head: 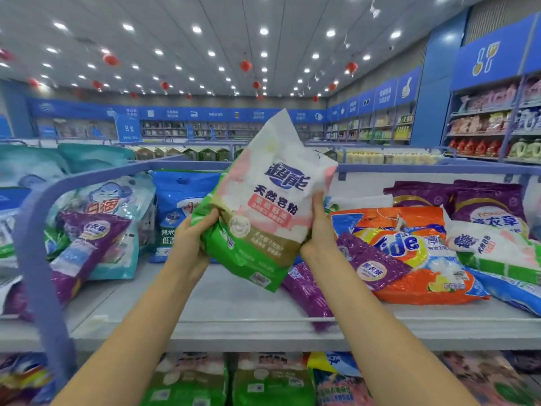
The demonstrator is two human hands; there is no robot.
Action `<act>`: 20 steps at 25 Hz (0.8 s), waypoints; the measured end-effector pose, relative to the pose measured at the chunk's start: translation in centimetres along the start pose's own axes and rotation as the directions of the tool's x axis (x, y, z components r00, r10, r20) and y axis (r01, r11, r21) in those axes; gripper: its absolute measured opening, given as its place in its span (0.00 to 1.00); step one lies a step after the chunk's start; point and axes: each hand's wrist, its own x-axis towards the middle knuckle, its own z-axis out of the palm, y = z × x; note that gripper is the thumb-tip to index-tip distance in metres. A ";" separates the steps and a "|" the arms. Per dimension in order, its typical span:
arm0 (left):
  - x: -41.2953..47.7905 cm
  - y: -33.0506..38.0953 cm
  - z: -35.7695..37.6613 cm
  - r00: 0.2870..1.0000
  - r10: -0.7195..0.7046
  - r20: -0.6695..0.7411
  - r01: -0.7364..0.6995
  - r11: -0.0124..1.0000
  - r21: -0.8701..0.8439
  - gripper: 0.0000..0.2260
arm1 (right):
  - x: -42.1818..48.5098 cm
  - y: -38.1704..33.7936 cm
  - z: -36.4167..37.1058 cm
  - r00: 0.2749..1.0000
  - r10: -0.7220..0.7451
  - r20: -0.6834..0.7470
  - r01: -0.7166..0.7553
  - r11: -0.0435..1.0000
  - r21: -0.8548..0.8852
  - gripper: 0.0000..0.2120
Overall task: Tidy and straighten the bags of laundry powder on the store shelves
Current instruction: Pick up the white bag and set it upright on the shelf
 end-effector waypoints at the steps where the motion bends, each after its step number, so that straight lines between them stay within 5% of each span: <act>1: 0.2 0.3 -1.8 1.000 -0.010 0.006 0.009 0.989 0.148 0.11 | 0.4 0.6 0.0 0.999 -0.030 -0.036 0.027 0.996 -0.088 0.27; 4: 0.4 1.1 -4.8 0.995 -0.080 0.054 0.050 0.907 0.417 0.16 | 0.5 1.9 0.5 0.992 -0.122 -0.019 0.107 0.924 -0.367 0.13; 8: 1.3 1.0 -4.8 0.994 0.102 -0.035 -0.076 0.894 0.441 0.09 | -0.9 4.1 1.4 0.963 -0.156 0.222 0.261 0.756 -0.600 0.05; 12: 1.6 0.5 -4.4 0.965 0.251 -0.078 -0.189 0.870 0.455 0.06 | -1.2 2.6 3.1 0.927 -0.196 0.318 0.370 0.608 -0.703 0.28; 20: 3.6 1.9 -2.5 0.923 0.381 -0.054 -0.321 0.839 0.440 0.06 | 0.7 0.5 6.1 0.871 -0.372 0.322 0.483 0.521 -0.704 0.22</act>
